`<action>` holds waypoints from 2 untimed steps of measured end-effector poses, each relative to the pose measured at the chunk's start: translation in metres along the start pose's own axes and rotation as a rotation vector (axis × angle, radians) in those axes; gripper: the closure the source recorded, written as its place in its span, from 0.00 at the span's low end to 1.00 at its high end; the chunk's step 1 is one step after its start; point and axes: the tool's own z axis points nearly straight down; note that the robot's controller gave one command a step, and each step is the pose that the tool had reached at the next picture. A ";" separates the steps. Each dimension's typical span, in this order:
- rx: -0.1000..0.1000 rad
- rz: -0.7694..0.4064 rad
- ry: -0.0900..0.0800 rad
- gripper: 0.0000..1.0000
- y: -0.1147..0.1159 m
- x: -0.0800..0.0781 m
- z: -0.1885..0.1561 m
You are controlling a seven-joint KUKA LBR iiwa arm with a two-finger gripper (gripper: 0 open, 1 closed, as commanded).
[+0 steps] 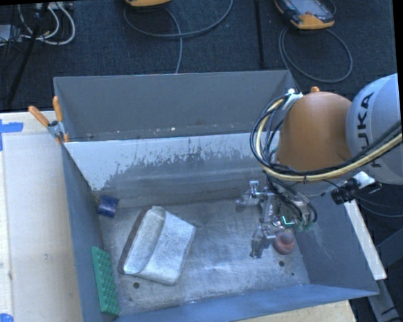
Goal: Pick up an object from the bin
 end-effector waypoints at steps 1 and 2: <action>0.003 -0.186 -0.008 0.00 -0.107 -0.036 0.054; -0.005 0.013 -0.004 0.00 -0.120 -0.048 0.098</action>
Offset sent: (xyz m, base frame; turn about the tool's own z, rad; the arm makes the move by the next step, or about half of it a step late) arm 0.0355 -0.1032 -0.0519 -0.1903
